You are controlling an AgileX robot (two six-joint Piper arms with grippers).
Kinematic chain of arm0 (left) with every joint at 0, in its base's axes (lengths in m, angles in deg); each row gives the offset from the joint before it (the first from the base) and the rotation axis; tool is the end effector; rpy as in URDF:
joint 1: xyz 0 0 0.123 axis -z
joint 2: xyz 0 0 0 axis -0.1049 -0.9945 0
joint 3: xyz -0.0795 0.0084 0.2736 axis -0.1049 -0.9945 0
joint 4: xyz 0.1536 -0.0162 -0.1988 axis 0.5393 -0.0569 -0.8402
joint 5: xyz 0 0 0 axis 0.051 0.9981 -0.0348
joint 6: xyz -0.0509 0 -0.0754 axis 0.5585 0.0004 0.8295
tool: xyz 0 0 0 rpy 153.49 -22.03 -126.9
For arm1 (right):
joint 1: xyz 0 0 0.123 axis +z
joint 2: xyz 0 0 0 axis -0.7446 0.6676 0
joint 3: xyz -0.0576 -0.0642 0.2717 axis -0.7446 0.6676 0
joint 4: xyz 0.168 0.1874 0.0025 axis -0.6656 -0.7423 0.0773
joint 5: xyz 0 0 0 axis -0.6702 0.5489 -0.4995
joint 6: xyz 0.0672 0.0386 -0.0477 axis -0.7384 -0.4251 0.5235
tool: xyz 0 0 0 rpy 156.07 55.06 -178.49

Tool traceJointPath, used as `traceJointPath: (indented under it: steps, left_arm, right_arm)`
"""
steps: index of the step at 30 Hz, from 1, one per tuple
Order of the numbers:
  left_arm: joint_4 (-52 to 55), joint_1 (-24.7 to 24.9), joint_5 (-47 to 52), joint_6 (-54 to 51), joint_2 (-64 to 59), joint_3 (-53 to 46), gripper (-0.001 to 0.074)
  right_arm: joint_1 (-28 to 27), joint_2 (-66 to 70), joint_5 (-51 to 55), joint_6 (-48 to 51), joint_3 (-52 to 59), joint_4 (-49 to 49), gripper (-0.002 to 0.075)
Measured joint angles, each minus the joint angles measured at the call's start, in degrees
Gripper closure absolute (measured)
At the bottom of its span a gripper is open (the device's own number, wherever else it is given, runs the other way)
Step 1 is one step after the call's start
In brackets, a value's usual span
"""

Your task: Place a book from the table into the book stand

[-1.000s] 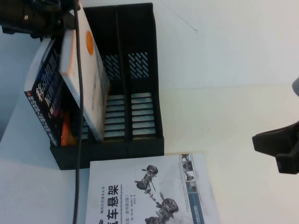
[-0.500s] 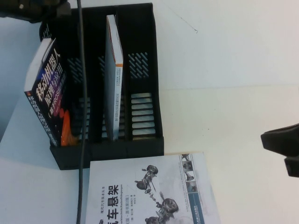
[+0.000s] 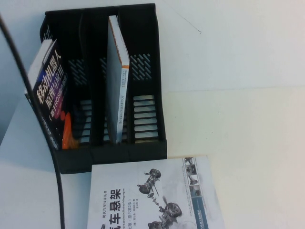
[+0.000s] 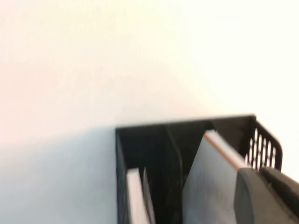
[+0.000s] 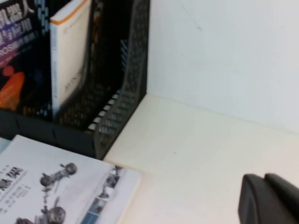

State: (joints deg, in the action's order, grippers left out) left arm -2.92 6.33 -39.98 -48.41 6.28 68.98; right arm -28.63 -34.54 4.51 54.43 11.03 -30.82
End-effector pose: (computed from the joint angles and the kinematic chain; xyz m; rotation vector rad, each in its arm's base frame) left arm 0.2061 -0.0499 0.4715 0.0909 1.7261 -0.3184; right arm 0.0860 0.0312 0.3731 -0.3580 1.8474 0.2158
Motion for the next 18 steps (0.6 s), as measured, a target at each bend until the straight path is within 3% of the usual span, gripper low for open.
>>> traceJointPath:
  steps: [10, 18]
  left_arm:
    - [1.8, 0.0, -18.9, 0.1, 22.5, -36.3, 0.0736]
    - [1.9, 0.0, -23.2, 0.1, 31.4, -50.5, 0.0736]
  right_arm:
    - [0.0, -11.6, 0.8, -9.7, 17.4, 4.9, 0.0718]
    - [0.0, -12.4, 0.8, -12.6, 24.4, 4.9, 0.0718]
